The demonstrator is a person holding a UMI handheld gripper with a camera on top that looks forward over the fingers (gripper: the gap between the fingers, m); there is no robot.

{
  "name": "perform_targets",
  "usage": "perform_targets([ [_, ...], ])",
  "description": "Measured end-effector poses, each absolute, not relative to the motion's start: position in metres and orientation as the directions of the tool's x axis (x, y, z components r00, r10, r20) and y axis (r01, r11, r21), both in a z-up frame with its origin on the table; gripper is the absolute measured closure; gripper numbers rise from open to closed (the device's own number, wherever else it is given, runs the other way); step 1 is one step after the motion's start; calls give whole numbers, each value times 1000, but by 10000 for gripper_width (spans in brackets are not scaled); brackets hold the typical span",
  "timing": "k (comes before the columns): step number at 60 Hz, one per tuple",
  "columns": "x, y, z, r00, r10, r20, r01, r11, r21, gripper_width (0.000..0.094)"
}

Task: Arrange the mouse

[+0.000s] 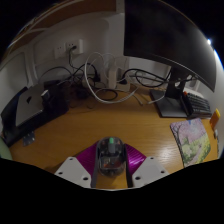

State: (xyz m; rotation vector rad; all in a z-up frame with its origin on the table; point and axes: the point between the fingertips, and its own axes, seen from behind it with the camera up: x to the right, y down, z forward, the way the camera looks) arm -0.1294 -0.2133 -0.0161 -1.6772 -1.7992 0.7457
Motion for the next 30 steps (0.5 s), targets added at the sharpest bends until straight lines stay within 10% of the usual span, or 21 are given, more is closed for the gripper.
perform_targets([
  [22,-146,-113,159,-17,1000,9,524,16,-852,550],
  [30,-153,-8,170,54,996,67,517,30,-855,549],
])
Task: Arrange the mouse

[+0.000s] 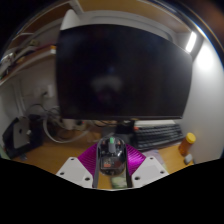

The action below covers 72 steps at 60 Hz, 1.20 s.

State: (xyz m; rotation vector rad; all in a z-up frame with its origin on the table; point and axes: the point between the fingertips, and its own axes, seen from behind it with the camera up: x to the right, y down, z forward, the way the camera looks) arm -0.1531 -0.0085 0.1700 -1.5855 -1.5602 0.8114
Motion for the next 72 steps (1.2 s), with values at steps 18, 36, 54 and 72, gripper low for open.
perform_targets([
  [18,-145,139,36,93,995,35,651,-35,-758,549],
  [36,-139,149,-11,47,999,-8,682,-38,-730,506],
  [54,-125,157,8,67,997,48,682,-10,-731,76],
  [72,-22,82,103,21,1000,2,683,-13,-730,83],
])
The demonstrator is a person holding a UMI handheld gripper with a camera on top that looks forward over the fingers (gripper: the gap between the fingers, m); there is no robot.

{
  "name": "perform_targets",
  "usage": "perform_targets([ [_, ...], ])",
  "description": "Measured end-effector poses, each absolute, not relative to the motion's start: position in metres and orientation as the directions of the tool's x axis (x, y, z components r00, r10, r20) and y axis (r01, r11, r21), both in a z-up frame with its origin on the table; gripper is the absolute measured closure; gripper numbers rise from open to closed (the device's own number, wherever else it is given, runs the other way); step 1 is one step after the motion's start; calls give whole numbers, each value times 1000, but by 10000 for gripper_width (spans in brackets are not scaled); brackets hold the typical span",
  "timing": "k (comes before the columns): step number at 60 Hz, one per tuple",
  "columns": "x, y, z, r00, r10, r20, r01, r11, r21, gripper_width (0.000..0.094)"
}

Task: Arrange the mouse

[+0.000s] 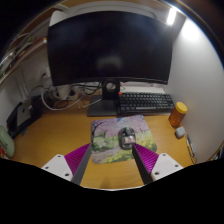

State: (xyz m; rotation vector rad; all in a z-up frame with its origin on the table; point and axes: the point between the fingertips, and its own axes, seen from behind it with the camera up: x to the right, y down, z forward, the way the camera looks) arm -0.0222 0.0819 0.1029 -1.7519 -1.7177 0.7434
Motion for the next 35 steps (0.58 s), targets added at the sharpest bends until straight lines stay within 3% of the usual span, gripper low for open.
perform_targets([
  [16,38,49,145,-32,999,10,674,29,-738,77],
  [35,50,39,134,9,1000,-5,699,-10,-715,79],
])
